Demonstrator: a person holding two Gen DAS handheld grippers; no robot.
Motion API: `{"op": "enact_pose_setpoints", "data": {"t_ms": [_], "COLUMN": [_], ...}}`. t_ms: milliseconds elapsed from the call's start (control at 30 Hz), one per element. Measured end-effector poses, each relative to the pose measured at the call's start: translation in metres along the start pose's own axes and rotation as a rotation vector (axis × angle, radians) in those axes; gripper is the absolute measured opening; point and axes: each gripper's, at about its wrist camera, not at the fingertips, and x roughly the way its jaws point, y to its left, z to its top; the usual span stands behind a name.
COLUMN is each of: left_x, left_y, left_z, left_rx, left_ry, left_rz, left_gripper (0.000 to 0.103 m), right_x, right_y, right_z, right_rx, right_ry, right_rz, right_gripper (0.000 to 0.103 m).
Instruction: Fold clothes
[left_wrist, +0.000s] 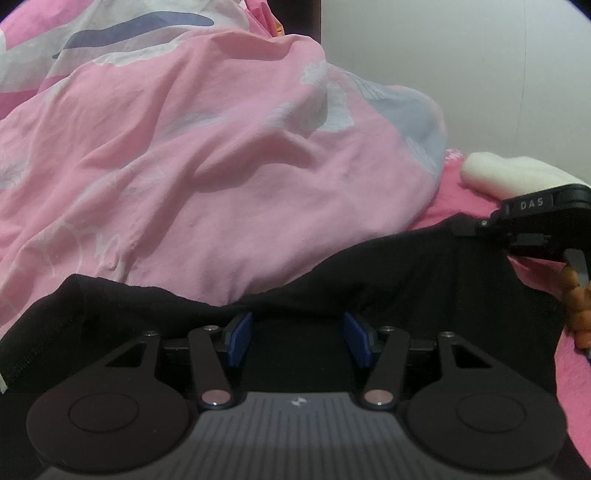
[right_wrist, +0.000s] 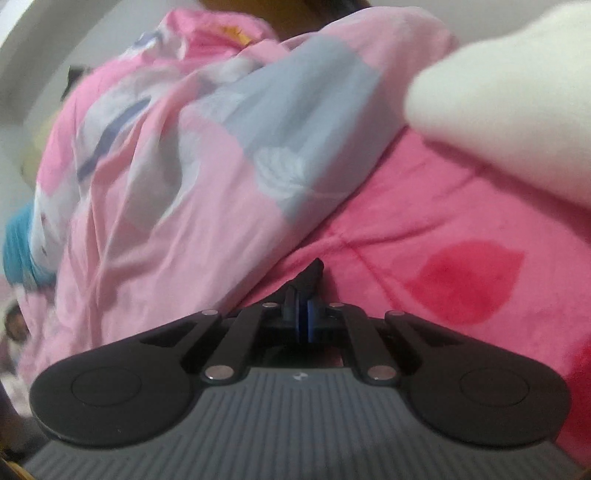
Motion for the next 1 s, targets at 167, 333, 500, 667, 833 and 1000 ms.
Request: {"op": "enact_pose_setpoints", "data": {"t_ms": [167, 333, 500, 667, 833, 1000], "left_x": [0.001, 0.001, 0.000, -0.001, 0.000, -0.002], "left_y": [-0.001, -0.002, -0.002, -0.002, -0.003, -0.003], "left_z": [0.000, 0.000, -0.001, -0.001, -0.001, 0.001], "left_rx": [0.006, 0.005, 0.010, 0.011, 0.015, 0.019], "left_ry": [0.001, 0.001, 0.003, 0.002, 0.003, 0.007], "left_rz": [0.006, 0.006, 0.013, 0.014, 0.017, 0.019], "left_gripper": [0.056, 0.056, 0.056, 0.056, 0.056, 0.059], "right_x": [-0.030, -0.084, -0.099, -0.115, -0.130, -0.136], "right_y": [-0.007, -0.001, 0.014, 0.019, 0.002, -0.043], "right_z": [0.001, -0.017, -0.057, -0.060, -0.064, -0.058], "right_rx": [0.078, 0.029, -0.154, -0.190, -0.101, 0.153], "right_ry": [-0.014, 0.074, 0.127, 0.059, 0.013, -0.083], "right_rz": [0.020, 0.003, -0.046, -0.127, -0.095, 0.044], "right_gripper": [0.018, 0.030, 0.019, 0.000, 0.003, 0.022]}}
